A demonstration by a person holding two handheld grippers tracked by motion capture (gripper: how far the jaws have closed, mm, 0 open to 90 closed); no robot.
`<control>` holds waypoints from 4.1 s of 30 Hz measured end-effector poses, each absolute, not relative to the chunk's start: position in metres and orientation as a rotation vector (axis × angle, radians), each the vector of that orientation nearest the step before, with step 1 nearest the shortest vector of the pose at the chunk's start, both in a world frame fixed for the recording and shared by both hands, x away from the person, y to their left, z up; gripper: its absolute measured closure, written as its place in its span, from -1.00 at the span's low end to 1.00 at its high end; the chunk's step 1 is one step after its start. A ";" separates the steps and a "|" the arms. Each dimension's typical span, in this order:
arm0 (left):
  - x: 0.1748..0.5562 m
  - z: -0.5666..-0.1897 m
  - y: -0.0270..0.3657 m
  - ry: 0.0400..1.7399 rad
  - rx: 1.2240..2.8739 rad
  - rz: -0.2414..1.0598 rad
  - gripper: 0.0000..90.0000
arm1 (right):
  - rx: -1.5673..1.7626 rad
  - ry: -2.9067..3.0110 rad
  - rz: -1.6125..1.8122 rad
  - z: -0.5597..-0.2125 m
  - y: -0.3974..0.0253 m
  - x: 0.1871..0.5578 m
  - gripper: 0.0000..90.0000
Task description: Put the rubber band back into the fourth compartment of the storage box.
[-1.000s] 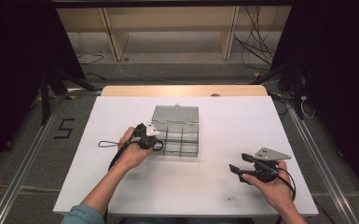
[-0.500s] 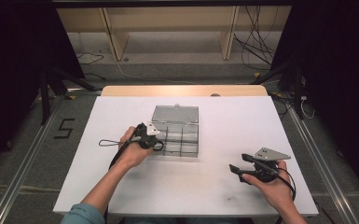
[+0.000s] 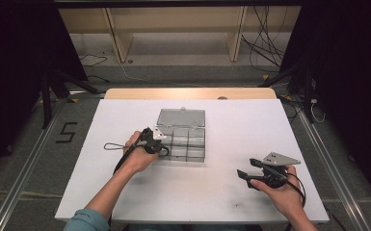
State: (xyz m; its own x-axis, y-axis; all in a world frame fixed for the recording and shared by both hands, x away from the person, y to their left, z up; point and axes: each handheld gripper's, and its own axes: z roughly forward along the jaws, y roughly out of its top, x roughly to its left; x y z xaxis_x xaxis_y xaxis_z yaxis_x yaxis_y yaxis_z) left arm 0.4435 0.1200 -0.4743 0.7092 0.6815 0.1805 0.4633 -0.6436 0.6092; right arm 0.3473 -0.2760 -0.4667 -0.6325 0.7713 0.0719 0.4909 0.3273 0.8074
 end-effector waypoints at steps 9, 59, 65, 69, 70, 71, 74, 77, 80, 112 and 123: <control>0.444 -0.476 0.119 0.865 2.392 0.537 0.92 | 1.125 2.270 1.211 -0.466 -0.277 0.347 -0.31; 0.435 -0.448 0.127 0.882 2.154 0.617 0.09 | 1.123 2.262 1.224 -0.464 -0.279 0.347 -0.31; 0.433 -0.443 0.132 0.988 2.102 0.657 -0.05 | 1.130 2.258 1.227 -0.464 -0.280 0.347 -0.31; 0.432 -0.439 0.135 1.017 2.053 0.650 -0.10 | 1.128 2.258 1.224 -0.465 -0.280 0.347 -0.31; 0.432 -0.438 0.135 1.020 2.038 0.647 -0.11 | 1.130 2.259 1.223 -0.465 -0.281 0.347 -0.31; 0.431 -0.437 0.136 1.020 2.031 0.643 -0.13 | 1.130 2.258 1.223 -0.465 -0.281 0.347 -0.31; 0.430 -0.435 0.138 1.018 2.010 0.624 -0.15 | 1.133 2.257 1.221 -0.465 -0.281 0.347 -0.31; 0.428 -0.433 0.141 1.028 2.011 0.614 -0.12 | 1.138 2.258 1.218 -0.465 -0.281 0.347 -0.31; 0.426 -0.429 0.144 1.037 1.991 0.609 -0.12 | 1.139 2.258 1.217 -0.465 -0.281 0.347 -0.31; 0.390 -0.419 0.167 0.951 1.943 0.578 -0.65 | 1.135 2.260 1.225 -0.466 -0.282 0.349 -0.34; 0.372 -0.430 0.174 0.901 1.996 0.573 -0.72 | 1.139 2.261 1.230 -0.466 -0.283 0.349 -0.35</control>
